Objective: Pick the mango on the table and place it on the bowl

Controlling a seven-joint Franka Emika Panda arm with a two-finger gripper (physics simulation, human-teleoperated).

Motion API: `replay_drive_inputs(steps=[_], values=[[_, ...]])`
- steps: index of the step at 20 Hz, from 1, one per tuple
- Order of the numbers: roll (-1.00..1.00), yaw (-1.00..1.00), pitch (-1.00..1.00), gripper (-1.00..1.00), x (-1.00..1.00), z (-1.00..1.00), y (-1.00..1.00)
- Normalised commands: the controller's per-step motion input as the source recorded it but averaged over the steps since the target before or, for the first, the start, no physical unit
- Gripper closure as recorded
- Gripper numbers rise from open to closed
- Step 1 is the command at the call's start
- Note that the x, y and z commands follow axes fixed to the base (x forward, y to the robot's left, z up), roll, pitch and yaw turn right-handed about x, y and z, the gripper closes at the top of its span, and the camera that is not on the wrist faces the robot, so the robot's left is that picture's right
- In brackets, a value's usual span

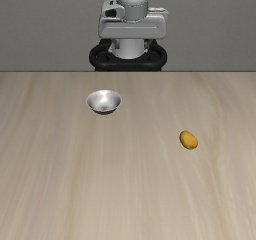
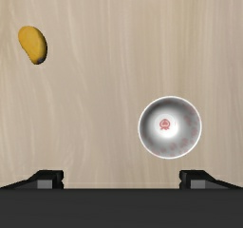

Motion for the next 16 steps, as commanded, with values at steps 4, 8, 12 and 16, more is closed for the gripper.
replay_drive_inputs(steps=[4,8,12,16], values=[[0.0,0.0,0.0,-1.0,0.0,0.0,1.0],[0.0,0.0,0.0,-1.0,0.0,0.0,1.0],[0.0,0.0,0.0,-1.0,0.0,0.0,1.0],[0.0,0.0,0.0,-1.0,0.75,0.0,0.25]])
